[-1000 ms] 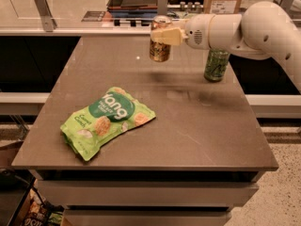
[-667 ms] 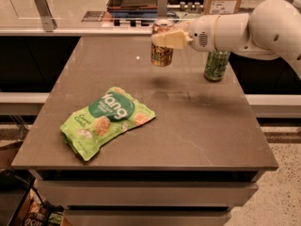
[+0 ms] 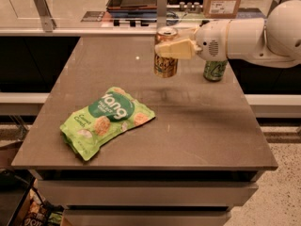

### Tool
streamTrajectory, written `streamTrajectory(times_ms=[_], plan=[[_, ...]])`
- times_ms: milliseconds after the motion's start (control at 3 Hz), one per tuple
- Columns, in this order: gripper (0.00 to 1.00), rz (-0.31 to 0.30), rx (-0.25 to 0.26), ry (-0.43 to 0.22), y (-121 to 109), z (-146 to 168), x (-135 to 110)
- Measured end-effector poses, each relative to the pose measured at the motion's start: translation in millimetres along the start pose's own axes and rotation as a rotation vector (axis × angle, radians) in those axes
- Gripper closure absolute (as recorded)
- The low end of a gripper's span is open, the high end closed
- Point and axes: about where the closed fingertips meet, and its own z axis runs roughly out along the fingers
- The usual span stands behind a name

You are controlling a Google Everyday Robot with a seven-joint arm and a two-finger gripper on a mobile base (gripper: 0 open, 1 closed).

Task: Move orange can near green rice chip bag

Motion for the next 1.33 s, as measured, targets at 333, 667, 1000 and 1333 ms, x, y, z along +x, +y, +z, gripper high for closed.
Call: streamTrajectory(times_ms=[333,667,1000,1333], plan=[[1.00,0.002,0.002,-0.006,23,-14,11],[1.00,0.018,0.019,-0.014,42,-26,26],[1.00,0.039,0.048,-0.020,53,-36,47],[1.00,0.062,0.055,-0.027,60,-42,65]])
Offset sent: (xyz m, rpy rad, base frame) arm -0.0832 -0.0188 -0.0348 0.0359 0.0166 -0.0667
